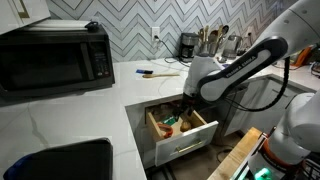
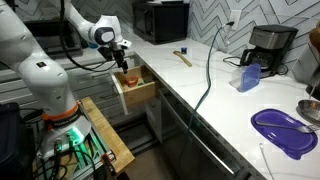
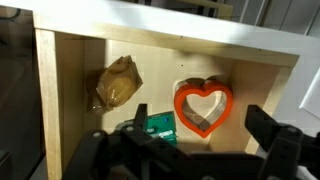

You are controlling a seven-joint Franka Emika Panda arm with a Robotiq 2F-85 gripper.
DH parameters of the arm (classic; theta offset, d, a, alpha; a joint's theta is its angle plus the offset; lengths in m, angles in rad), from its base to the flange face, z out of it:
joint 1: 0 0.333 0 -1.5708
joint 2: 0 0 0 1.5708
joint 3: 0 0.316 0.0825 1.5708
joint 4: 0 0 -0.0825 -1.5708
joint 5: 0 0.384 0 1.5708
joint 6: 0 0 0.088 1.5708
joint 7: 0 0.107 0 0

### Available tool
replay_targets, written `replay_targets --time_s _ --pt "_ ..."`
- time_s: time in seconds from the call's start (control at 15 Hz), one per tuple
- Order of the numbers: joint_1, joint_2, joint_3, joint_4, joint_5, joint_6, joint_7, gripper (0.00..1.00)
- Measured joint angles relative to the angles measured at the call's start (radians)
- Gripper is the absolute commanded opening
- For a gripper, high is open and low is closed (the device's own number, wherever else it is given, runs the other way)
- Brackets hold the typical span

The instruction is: Remove the orange heart bowl from the drawer and put it on the counter top

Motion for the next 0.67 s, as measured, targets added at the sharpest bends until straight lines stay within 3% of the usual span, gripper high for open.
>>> replay_targets --time_s 0.67 --pt "0.007 0.255 -0.043 0.095 0.007 0.068 -0.155 1.00"
